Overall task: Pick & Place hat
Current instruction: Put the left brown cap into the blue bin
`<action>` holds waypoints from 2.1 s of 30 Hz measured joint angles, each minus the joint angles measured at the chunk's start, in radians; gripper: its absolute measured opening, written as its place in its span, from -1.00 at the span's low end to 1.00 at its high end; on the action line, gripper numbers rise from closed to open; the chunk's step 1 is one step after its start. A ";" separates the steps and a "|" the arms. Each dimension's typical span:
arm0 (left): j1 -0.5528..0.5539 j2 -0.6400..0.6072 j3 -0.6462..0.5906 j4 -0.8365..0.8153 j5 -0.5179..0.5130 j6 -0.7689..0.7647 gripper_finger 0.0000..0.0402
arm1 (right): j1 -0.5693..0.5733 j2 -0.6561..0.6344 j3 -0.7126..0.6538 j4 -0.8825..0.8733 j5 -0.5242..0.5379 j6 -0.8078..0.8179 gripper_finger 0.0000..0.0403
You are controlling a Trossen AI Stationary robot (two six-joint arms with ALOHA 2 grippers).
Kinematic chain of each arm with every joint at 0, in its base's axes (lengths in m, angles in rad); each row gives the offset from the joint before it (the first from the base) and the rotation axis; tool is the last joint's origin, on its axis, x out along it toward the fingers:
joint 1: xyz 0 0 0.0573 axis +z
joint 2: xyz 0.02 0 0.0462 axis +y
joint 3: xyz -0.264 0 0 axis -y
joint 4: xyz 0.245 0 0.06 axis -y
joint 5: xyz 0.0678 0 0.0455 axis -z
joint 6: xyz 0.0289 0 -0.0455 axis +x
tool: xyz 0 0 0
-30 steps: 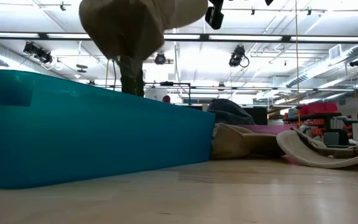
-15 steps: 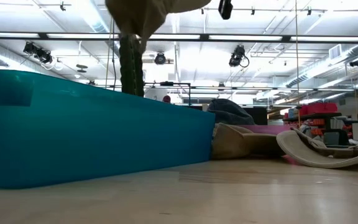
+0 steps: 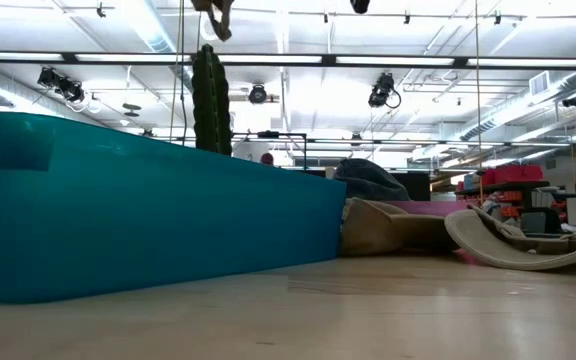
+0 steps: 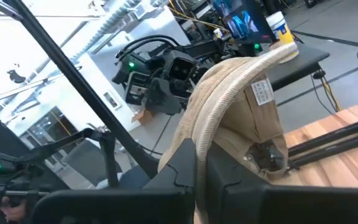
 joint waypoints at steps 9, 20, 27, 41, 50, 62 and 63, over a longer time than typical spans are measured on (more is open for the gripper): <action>0.000 0.000 0.000 0.022 -0.018 0.078 0.45 | -0.001 0.000 0.000 0.087 -0.013 0.046 -0.97; 0.045 0.008 0.000 0.199 0.010 0.302 0.47 | -0.001 0.021 0.000 0.113 0.006 0.060 -0.97; 0.100 0.018 0.000 0.230 0.065 0.317 0.47 | -0.001 0.024 0.000 0.120 0.007 0.065 -0.97; 0.171 0.067 0.000 0.305 0.184 0.319 0.24 | -0.005 0.024 0.000 0.114 0.009 0.057 -0.97; 0.168 0.056 0.000 0.309 0.184 0.323 -0.79 | -0.015 0.024 0.000 0.073 0.004 0.053 -0.96; 0.099 0.073 0.000 0.427 0.067 0.271 -0.92 | -0.081 0.011 -0.001 -0.023 -0.097 0.048 -0.21; 0.084 0.080 0.000 0.426 0.036 0.254 -0.92 | -0.094 0.009 -0.001 -0.027 -0.113 0.049 -0.13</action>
